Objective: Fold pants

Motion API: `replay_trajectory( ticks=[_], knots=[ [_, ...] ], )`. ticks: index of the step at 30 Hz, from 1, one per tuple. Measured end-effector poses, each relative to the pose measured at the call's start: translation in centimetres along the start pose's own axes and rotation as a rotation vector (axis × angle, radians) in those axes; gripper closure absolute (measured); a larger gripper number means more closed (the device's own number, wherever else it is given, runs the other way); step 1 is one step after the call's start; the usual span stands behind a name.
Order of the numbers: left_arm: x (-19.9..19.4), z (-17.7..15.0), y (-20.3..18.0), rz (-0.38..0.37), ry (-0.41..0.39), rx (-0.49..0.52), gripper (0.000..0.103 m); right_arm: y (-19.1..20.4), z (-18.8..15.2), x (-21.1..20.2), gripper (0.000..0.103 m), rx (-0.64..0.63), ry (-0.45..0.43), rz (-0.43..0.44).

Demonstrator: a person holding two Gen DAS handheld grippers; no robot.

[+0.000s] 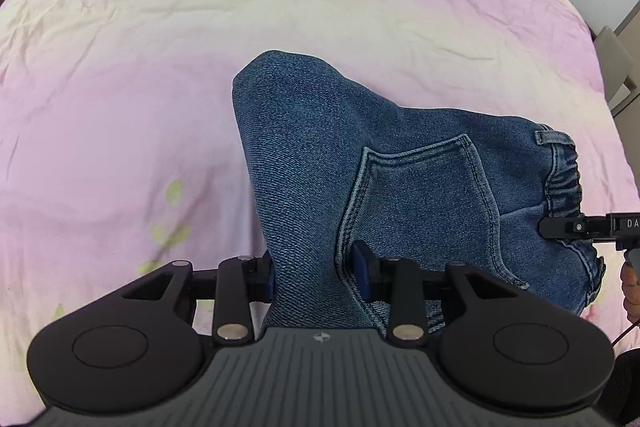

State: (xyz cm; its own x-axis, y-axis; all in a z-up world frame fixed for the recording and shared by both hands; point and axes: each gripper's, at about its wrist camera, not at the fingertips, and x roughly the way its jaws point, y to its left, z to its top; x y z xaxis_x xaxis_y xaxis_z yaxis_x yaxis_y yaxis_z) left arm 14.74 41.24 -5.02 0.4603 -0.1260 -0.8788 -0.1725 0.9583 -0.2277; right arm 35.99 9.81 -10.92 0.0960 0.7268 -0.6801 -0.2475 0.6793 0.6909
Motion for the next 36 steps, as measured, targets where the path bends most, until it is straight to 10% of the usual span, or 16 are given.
replay_trajectory(
  ticks=[15, 21, 28, 32, 36],
  knots=[
    [5.7, -1.4, 5.4, -0.12, 0.008, -0.022, 0.041, -4.4, 0.1, 7.4, 0.053, 0.043, 0.097, -0.033],
    [3.4, -1.4, 3.1, -0.009, 0.002, -0.012, 0.035, -2.6, 0.2, 6.5, 0.044, 0.026, 0.103, -0.087],
    [-2.8, -3.0, 0.1, 0.082, -0.078, 0.042, 0.052, 2.5, -1.2, 0.6, 0.043, -0.246, -0.057, -0.216],
    [-3.4, -4.2, -0.6, 0.086, -0.096, 0.095, 0.064, 5.6, -3.9, -1.3, 0.088, -0.465, -0.143, -0.214],
    [-1.8, -6.1, -0.1, 0.113, -0.055, 0.11, 0.073, 6.4, -5.8, 0.6, 0.098, -0.553, -0.096, -0.225]
  ],
)
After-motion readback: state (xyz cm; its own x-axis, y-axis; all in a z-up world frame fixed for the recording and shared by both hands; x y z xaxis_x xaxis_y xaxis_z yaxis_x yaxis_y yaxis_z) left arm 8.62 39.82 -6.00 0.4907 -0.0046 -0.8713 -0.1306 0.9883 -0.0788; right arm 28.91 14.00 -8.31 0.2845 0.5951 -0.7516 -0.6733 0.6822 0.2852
